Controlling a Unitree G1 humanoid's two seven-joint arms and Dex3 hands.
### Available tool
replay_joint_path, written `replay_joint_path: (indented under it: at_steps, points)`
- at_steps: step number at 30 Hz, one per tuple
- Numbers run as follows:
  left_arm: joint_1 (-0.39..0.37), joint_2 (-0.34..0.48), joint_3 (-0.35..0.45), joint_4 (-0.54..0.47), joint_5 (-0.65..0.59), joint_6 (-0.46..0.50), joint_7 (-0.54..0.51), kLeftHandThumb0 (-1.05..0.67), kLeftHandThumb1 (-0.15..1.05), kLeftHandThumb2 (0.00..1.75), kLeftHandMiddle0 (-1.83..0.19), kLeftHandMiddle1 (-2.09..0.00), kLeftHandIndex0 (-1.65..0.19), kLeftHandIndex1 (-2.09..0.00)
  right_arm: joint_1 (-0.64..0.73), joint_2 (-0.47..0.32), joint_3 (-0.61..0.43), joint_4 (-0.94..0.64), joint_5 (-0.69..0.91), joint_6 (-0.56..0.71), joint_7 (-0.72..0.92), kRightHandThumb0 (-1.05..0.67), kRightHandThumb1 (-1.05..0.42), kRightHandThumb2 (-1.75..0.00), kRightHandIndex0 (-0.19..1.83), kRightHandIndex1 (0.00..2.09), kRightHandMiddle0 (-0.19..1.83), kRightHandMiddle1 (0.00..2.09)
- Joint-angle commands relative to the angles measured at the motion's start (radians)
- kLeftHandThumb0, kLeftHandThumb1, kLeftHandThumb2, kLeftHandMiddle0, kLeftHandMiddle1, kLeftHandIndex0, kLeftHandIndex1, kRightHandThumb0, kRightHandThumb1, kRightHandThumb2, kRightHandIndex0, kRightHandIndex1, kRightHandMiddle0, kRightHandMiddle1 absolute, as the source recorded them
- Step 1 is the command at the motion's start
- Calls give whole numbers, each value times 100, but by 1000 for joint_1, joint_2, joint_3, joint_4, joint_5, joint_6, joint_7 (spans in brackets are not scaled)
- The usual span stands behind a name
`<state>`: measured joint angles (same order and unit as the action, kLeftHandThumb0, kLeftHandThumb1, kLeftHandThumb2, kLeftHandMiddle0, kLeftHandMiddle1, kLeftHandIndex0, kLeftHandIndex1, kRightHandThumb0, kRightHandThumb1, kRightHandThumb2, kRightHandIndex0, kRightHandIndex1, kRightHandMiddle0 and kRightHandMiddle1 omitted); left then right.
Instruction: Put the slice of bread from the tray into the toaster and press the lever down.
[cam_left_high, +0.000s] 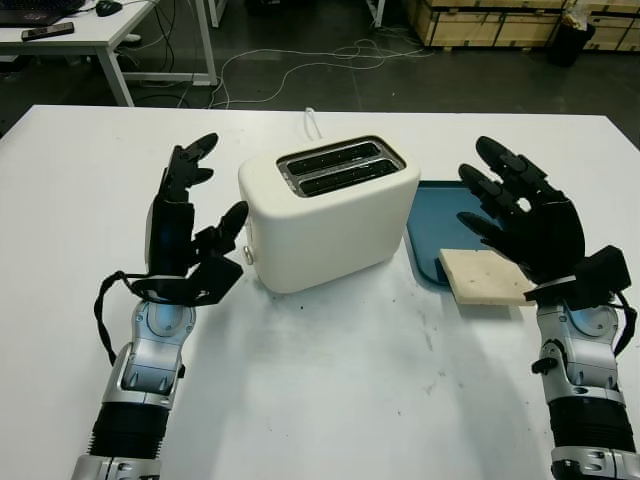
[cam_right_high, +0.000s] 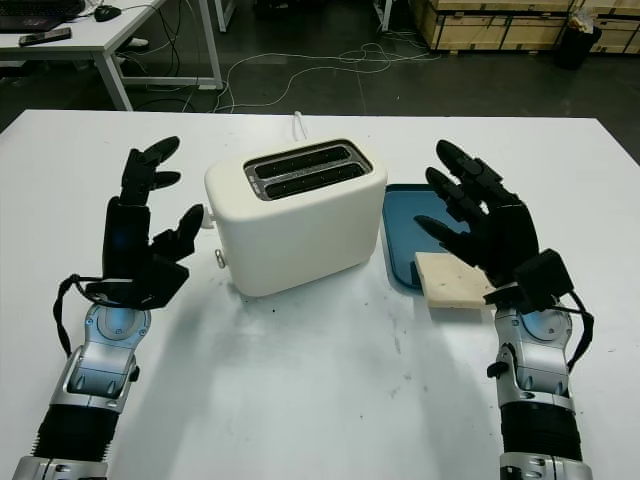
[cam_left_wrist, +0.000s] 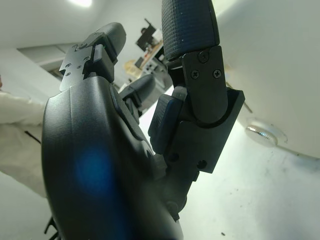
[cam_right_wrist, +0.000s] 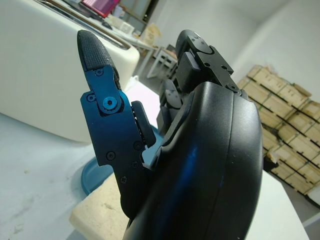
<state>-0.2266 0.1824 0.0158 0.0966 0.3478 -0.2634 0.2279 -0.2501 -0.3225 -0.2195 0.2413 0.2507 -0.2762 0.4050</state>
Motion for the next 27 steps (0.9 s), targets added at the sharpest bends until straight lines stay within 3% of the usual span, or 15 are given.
replay_joint_path:
  at_steps: [1, 14, 19, 27]
  points:
    - [4, 9, 2, -13, 7, 8, -1, -104, 92, 65, 0, -111, 0, -65, -5, 6, 1, 9, -2, -10, -1, -53, -79, 0, 37, 0, 37, 0]
    - [13, 12, 8, -21, -4, 9, -8, -103, 92, 64, 0, -114, 0, -66, 12, -8, 20, -8, -59, -30, -17, -53, -79, 0, 37, 0, 36, 0]
    - [6, -4, 7, -10, -17, 1, -1, -104, 92, 62, 0, -113, 0, -65, 119, -71, 39, -80, -354, -156, -172, -60, -79, 0, 45, 3, 42, 3]
    - [6, -1, 7, -11, -40, 8, -21, -103, 92, 60, 0, -109, 0, -62, 303, -129, 28, -178, -651, -282, -383, -59, -80, -1, 43, 1, 45, 1]
